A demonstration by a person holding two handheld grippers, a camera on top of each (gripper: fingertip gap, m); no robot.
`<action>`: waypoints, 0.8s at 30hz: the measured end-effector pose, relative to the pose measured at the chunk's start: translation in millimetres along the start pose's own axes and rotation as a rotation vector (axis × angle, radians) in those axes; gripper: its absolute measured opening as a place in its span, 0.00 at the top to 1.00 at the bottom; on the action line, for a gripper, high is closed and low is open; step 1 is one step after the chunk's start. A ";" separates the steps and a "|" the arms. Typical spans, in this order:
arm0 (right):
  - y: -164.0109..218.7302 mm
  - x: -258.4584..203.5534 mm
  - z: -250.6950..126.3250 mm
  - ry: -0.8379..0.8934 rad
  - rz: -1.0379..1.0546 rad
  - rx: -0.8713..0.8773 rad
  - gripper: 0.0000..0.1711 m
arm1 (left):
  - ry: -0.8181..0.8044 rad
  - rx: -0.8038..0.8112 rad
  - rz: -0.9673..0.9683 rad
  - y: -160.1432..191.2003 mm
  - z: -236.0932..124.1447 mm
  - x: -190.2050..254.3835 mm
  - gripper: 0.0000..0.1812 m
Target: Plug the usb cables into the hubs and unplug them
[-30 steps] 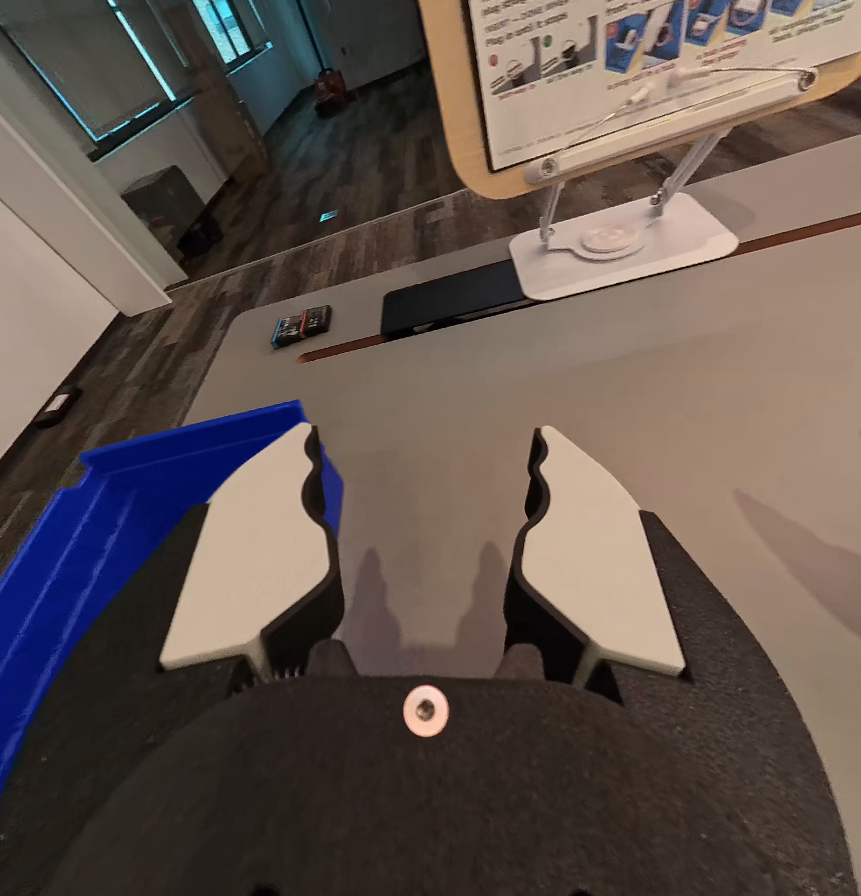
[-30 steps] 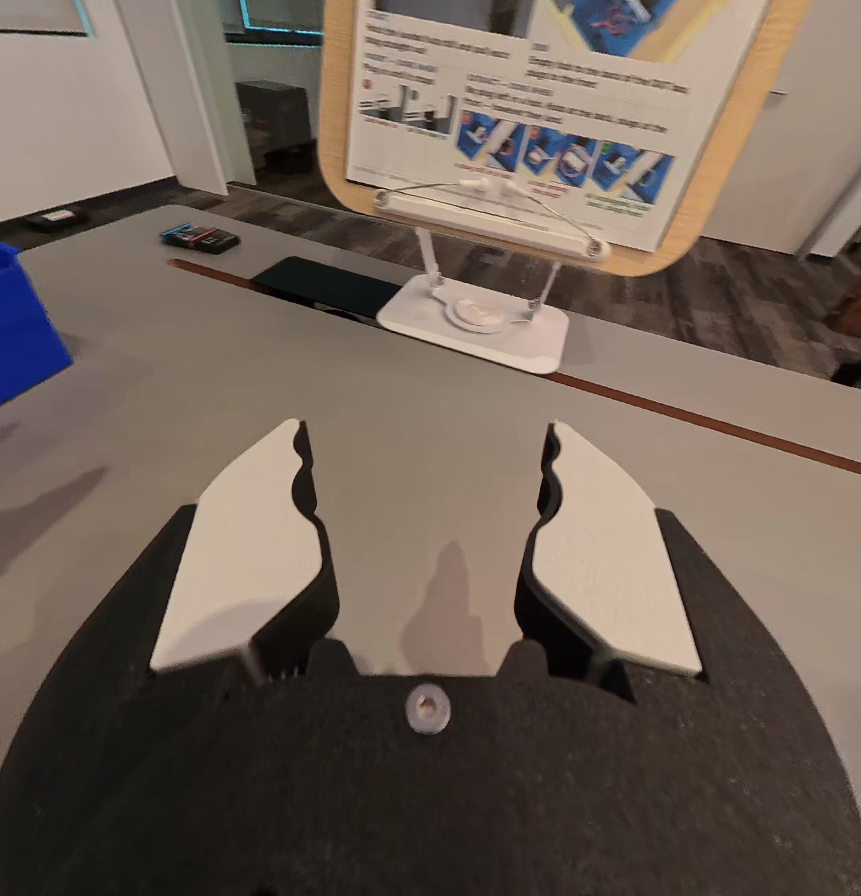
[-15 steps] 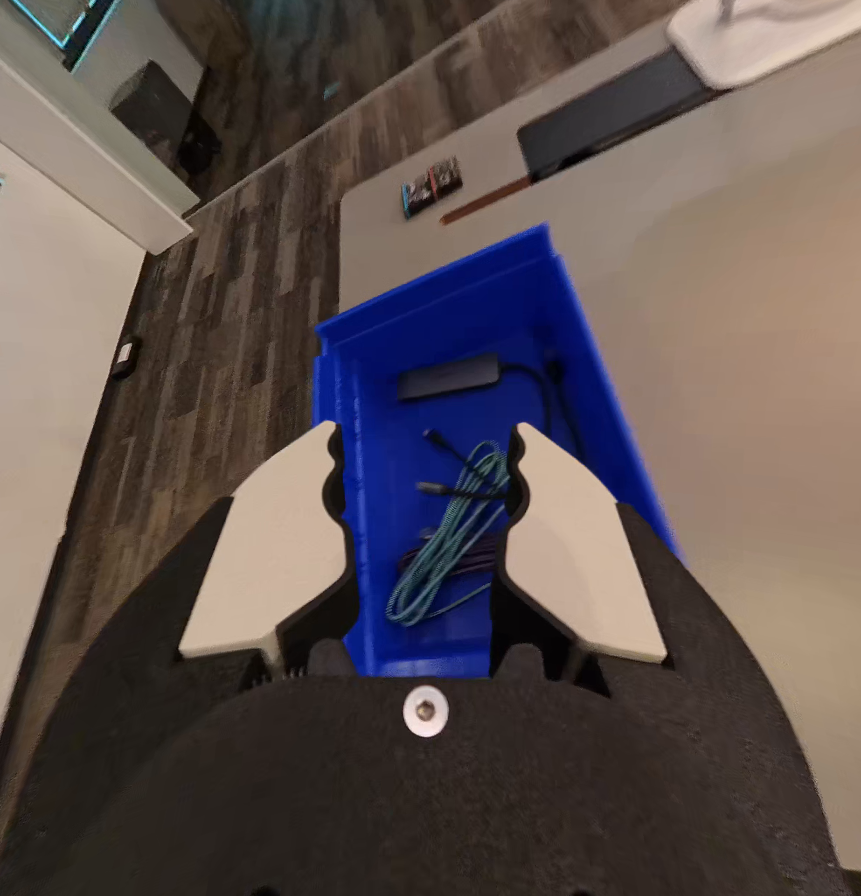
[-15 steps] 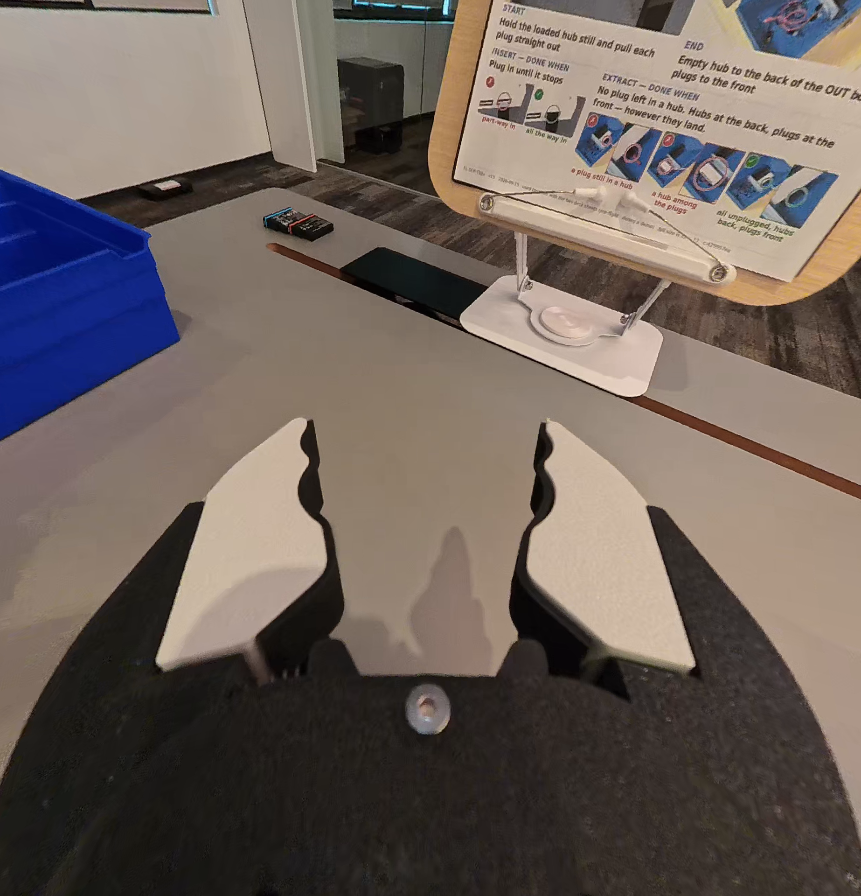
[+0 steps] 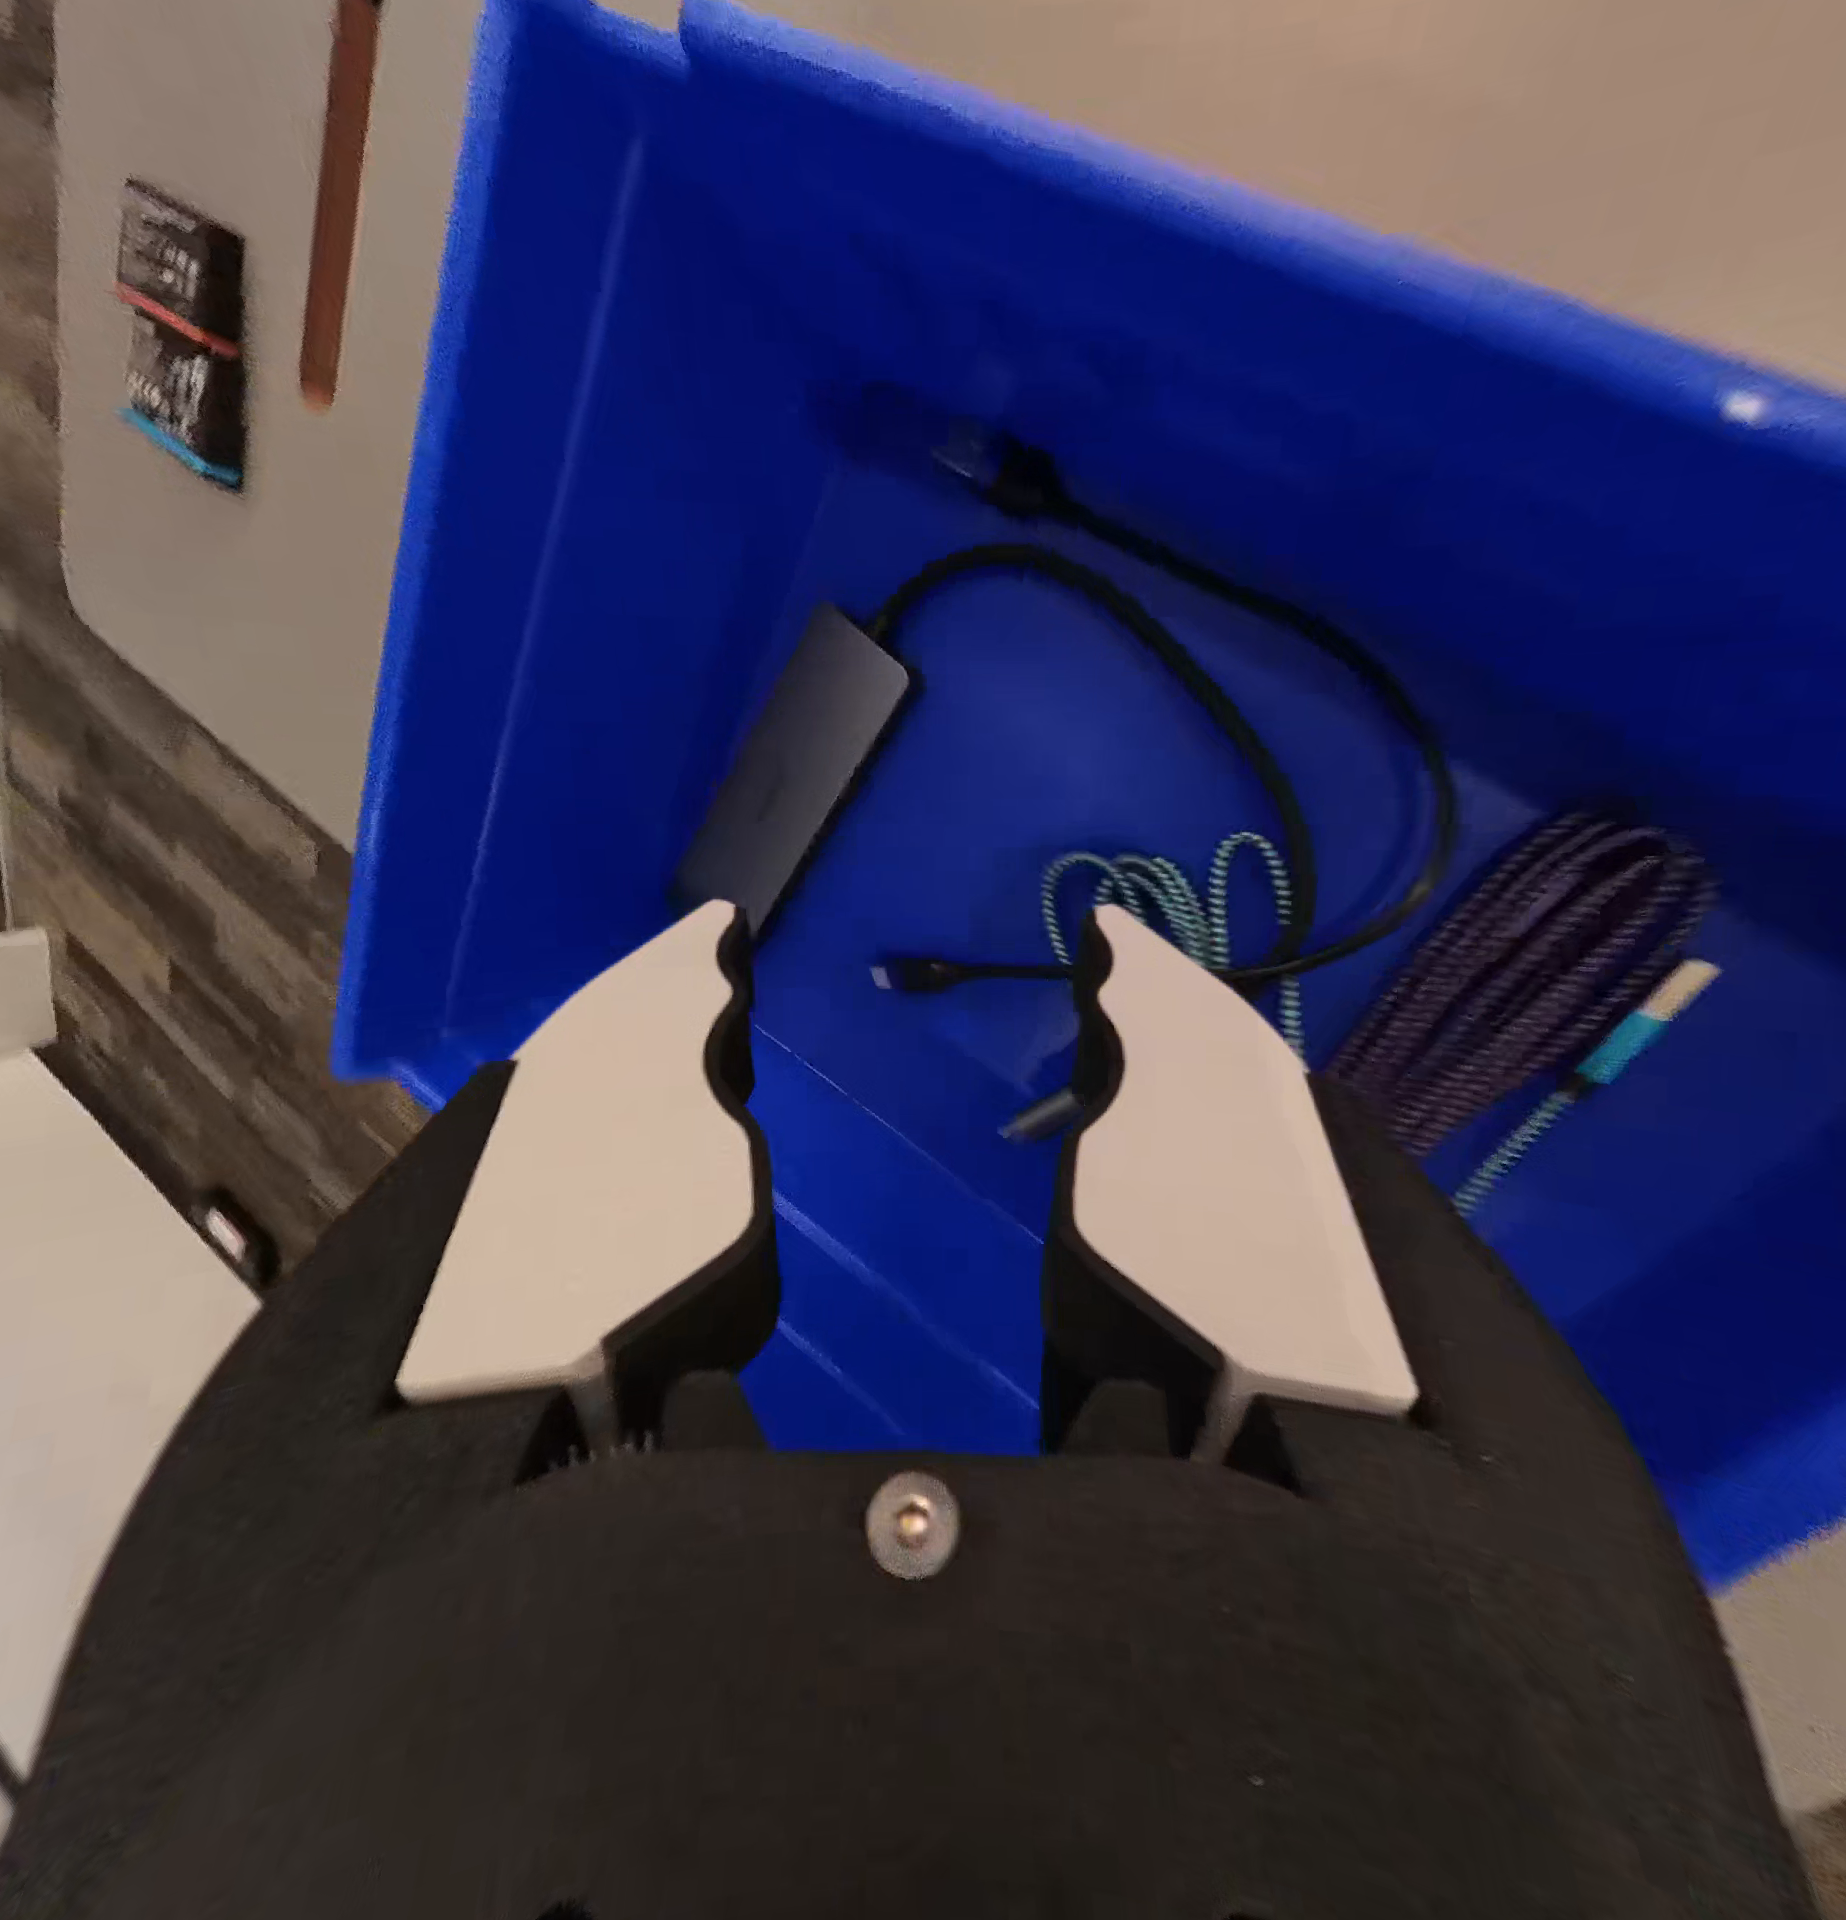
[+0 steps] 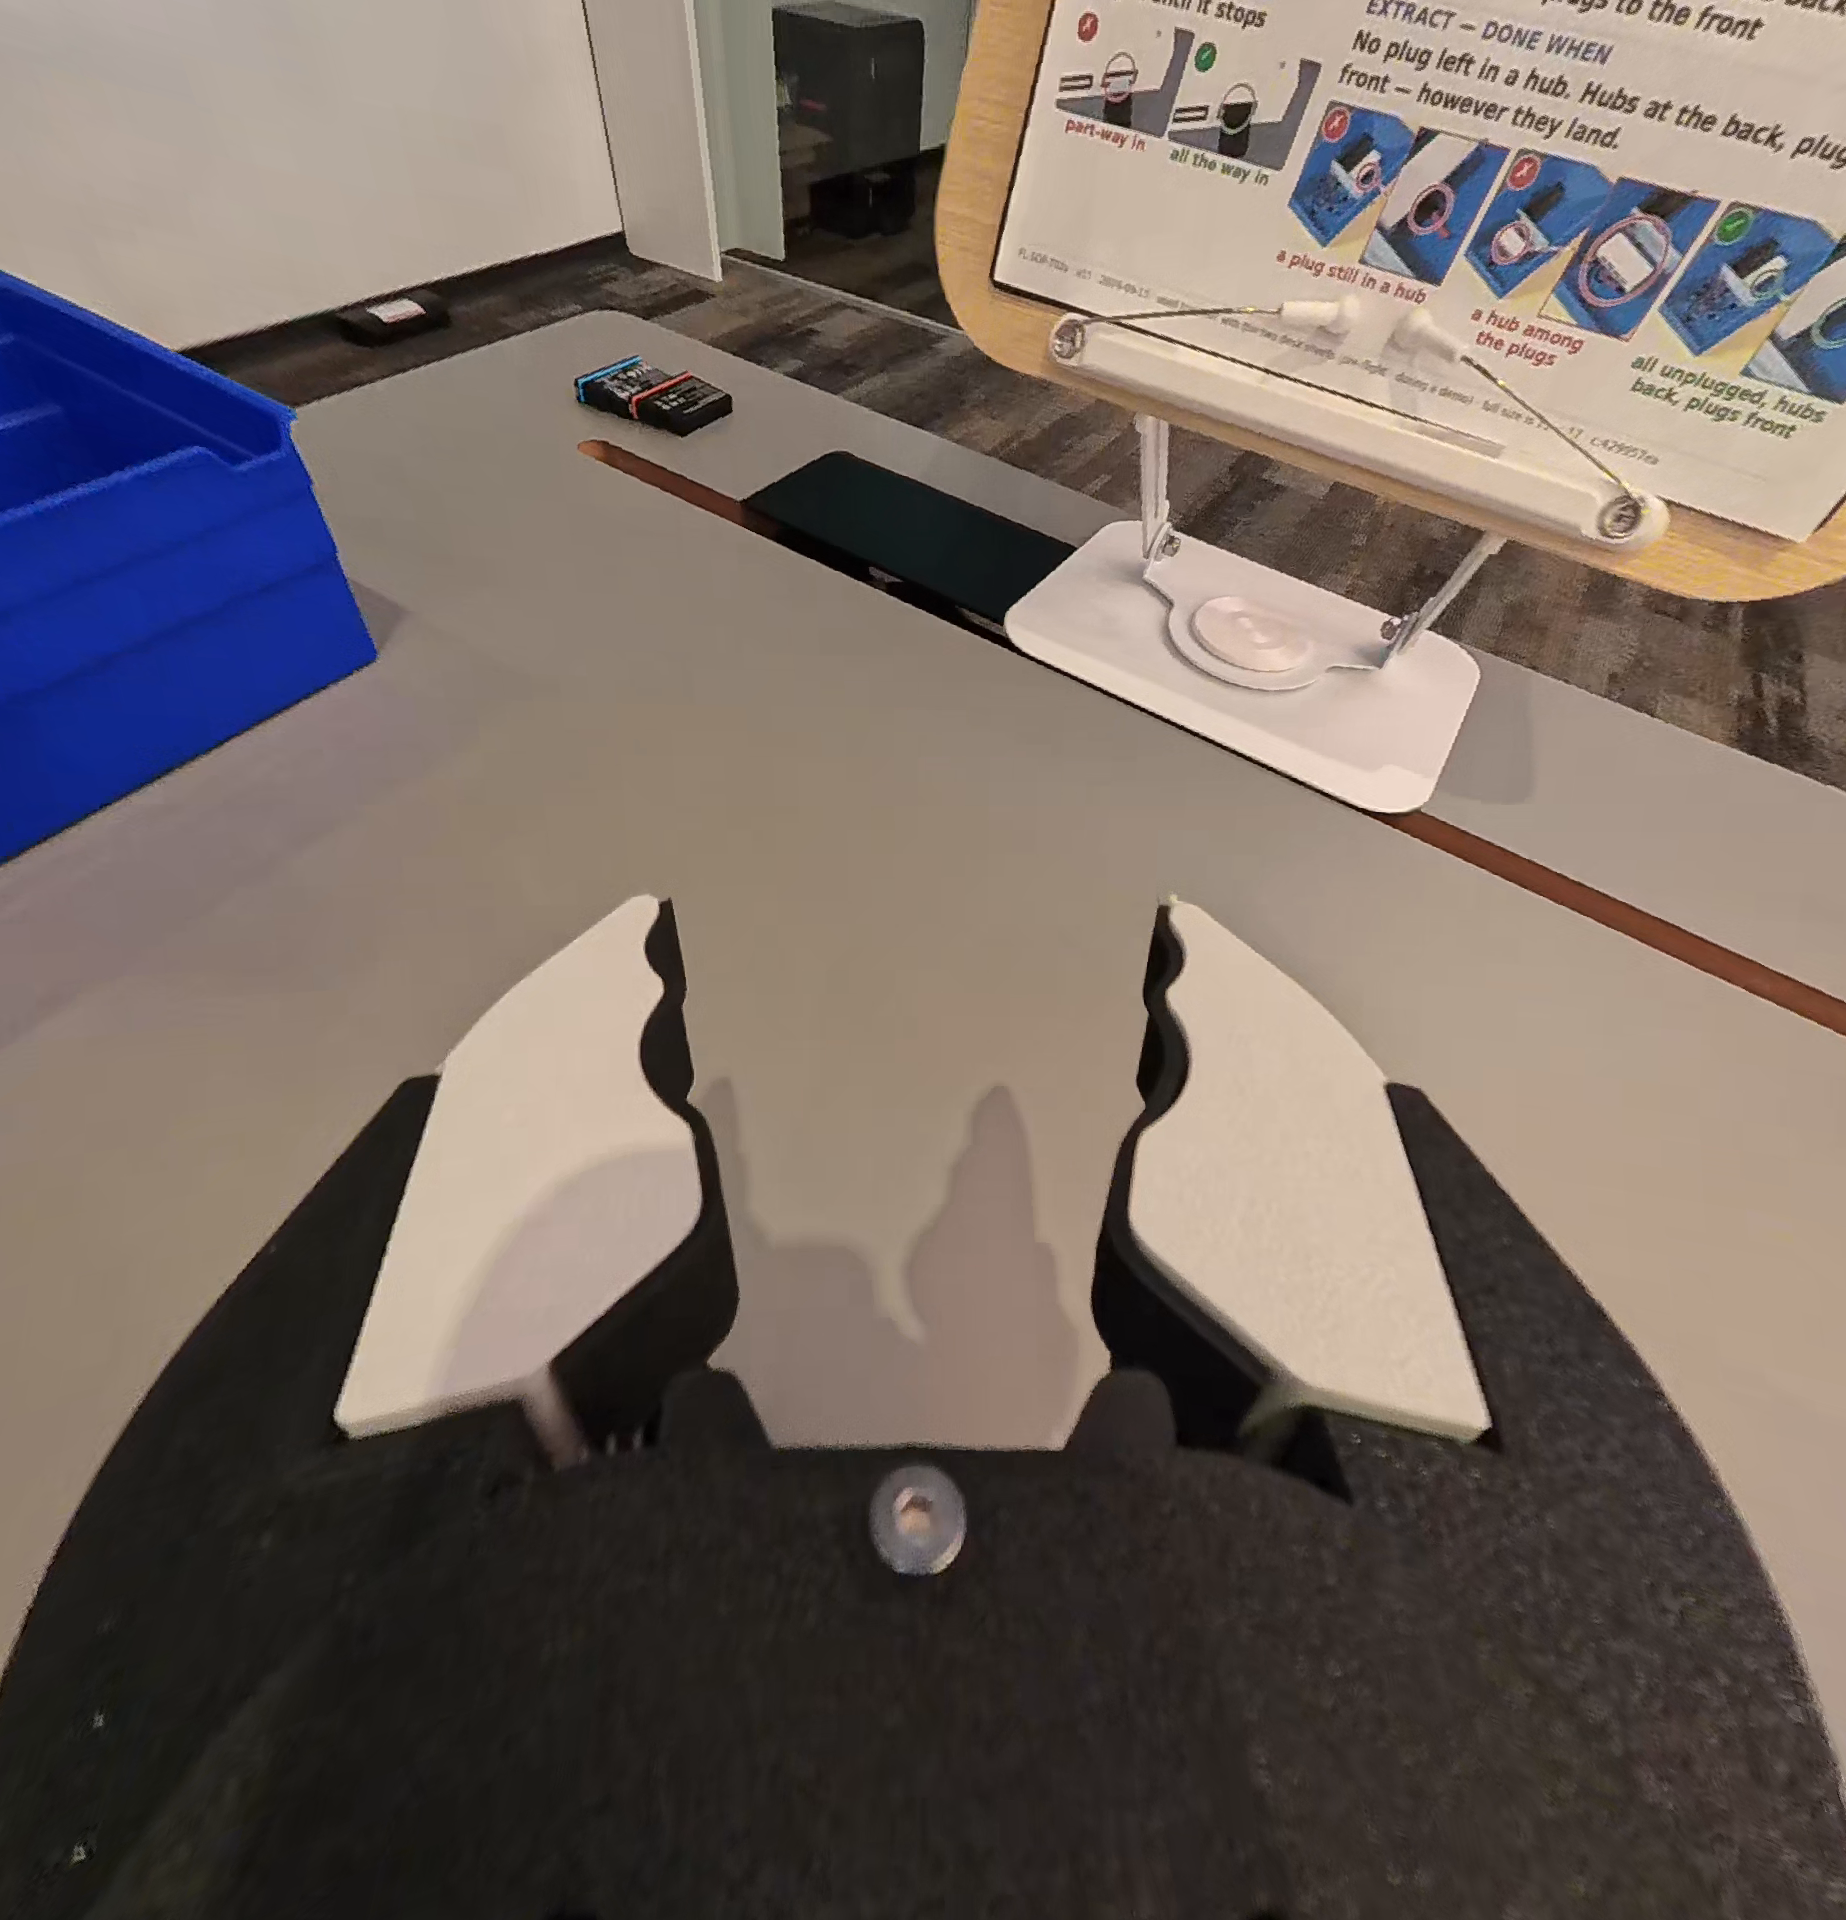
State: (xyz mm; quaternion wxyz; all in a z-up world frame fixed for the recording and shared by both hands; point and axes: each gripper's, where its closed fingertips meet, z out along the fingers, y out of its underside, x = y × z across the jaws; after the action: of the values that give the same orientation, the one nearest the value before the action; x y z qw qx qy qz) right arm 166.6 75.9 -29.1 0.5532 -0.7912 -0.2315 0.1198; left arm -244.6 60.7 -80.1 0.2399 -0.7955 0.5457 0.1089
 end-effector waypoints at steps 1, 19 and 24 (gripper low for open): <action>1.3 3.4 -1.4 0.004 -0.001 -0.004 0.51 | 0.016 0.001 0.030 -1.3 8.5 -4.2 0.69; -0.8 22.7 -0.4 -0.015 0.024 -0.012 0.52 | 0.357 -0.027 0.190 -6.9 84.2 -19.3 0.71; -1.4 22.6 0.8 -0.026 0.033 -0.006 0.52 | 0.378 -0.063 0.245 -4.1 89.9 -16.4 0.73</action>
State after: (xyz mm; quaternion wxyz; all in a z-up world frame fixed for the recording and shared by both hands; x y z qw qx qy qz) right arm 185.4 88.2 -26.6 0.5456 -0.7950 -0.2258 0.1386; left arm -239.1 120.3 -149.4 0.0932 -0.7368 0.6697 0.0031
